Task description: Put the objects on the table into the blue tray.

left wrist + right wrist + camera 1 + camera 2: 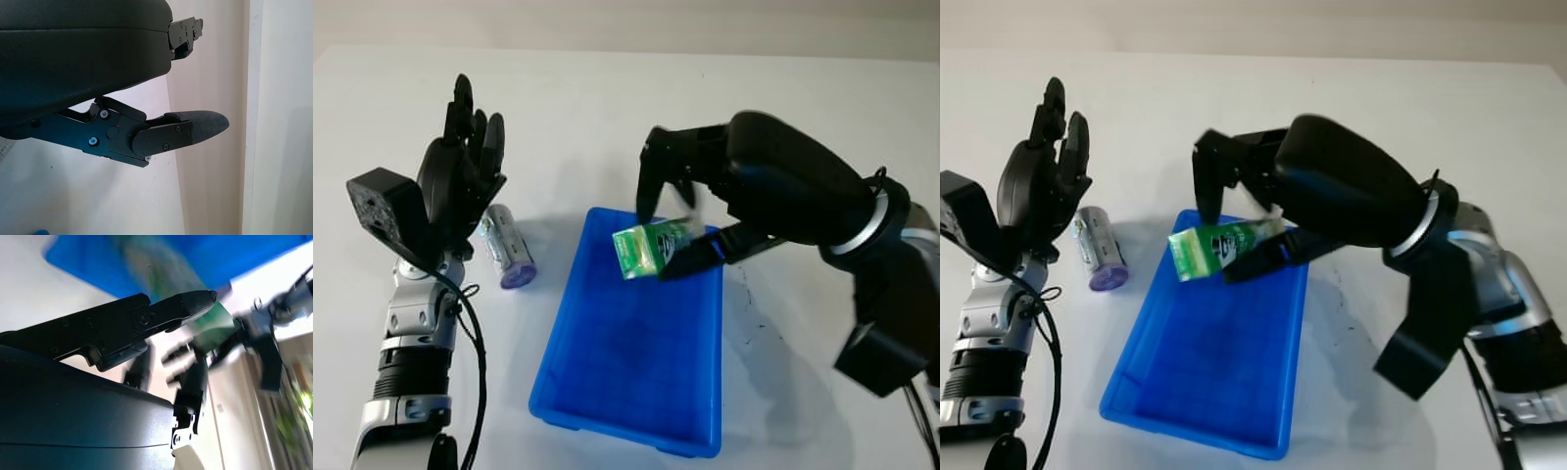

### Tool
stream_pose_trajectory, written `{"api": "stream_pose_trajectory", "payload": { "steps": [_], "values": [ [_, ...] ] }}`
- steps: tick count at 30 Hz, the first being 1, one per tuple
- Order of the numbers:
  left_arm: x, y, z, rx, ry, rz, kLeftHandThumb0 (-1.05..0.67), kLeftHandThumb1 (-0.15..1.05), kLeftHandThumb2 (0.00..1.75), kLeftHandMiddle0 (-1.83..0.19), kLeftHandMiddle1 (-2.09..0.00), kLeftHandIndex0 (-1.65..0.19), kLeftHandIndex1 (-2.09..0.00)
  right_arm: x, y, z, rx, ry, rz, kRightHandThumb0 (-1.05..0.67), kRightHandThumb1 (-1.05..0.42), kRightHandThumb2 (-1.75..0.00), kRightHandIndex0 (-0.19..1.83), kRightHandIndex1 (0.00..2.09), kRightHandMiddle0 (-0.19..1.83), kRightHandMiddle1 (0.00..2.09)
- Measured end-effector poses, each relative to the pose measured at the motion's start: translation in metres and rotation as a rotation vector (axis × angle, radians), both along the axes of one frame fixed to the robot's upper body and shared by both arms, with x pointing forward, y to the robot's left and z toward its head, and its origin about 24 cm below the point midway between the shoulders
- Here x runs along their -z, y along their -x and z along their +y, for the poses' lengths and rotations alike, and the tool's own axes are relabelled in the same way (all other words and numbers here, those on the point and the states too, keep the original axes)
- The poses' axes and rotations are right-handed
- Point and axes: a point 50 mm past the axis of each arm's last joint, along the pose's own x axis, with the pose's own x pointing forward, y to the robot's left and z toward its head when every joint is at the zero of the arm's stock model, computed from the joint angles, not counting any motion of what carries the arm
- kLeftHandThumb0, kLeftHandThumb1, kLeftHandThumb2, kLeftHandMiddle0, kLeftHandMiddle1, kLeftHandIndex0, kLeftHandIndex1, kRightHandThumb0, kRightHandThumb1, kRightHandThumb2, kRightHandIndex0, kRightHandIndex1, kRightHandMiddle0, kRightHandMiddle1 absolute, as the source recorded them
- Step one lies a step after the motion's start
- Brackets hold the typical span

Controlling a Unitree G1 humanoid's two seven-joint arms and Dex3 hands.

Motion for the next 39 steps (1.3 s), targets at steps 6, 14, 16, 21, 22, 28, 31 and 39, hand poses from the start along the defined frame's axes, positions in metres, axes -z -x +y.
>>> {"api": "stream_pose_trajectory", "payload": {
  "steps": [6,14,16,21,22,28,31,39],
  "values": [
    [0.001,0.0,-0.002,-0.003,0.008,-0.002,-0.6,1.05,0.55,0.19,0.0,0.19,0.0,0.001,-0.002,-0.002,0.048,0.044,0.049,-0.71,-1.05,-0.16,-0.19,0.0,-0.19,0.0],
    [0.0,0.0,-0.002,0.0,0.004,-0.017,-0.59,1.05,0.54,0.19,0.0,0.19,0.0,0.002,-0.027,-0.02,0.165,-0.348,0.164,-0.82,-1.05,-0.45,-0.19,0.0,-0.19,0.0],
    [0.0,0.0,-0.003,-0.001,0.006,-0.019,-0.59,1.05,0.53,0.19,0.0,0.19,0.0,0.009,-0.04,-0.031,0.235,-0.513,0.244,-0.88,-1.05,-0.55,-0.19,0.0,-0.19,0.0],
    [0.001,0.0,-0.002,0.0,0.008,-0.015,-0.6,1.05,0.53,0.19,0.0,0.19,0.0,0.035,-0.063,-0.051,0.419,-0.86,0.502,-0.8,-1.05,-0.67,-0.19,0.0,-0.19,0.0],
    [0.002,0.0,-0.002,0.0,0.009,-0.013,-0.6,1.05,0.53,0.19,0.0,0.19,0.0,0.042,-0.066,-0.055,0.445,-0.915,0.549,-0.8,-1.05,-0.68,-0.19,0.0,-0.19,0.0],
    [0.002,0.0,-0.002,-0.002,0.007,-0.009,-0.6,1.05,0.55,0.19,0.0,0.19,0.0,0.066,-0.075,-0.068,0.556,-1.066,0.658,-0.74,-1.05,-0.72,-0.19,0.0,-0.19,0.0],
    [0.002,0.0,-0.001,-0.004,0.008,-0.007,-0.61,1.05,0.54,0.19,0.0,0.19,0.0,0.075,-0.077,-0.069,0.58,-1.109,0.684,-0.71,-1.05,-0.74,-0.19,0.0,-0.19,0.0],
    [0.001,0.0,0.0,-0.005,0.0,-0.003,-0.61,1.05,0.55,0.19,0.0,0.19,0.0,0.087,-0.079,-0.072,0.648,-1.098,0.668,-0.69,-1.05,-0.74,-0.19,0.0,-0.19,0.0]
  ]
}}
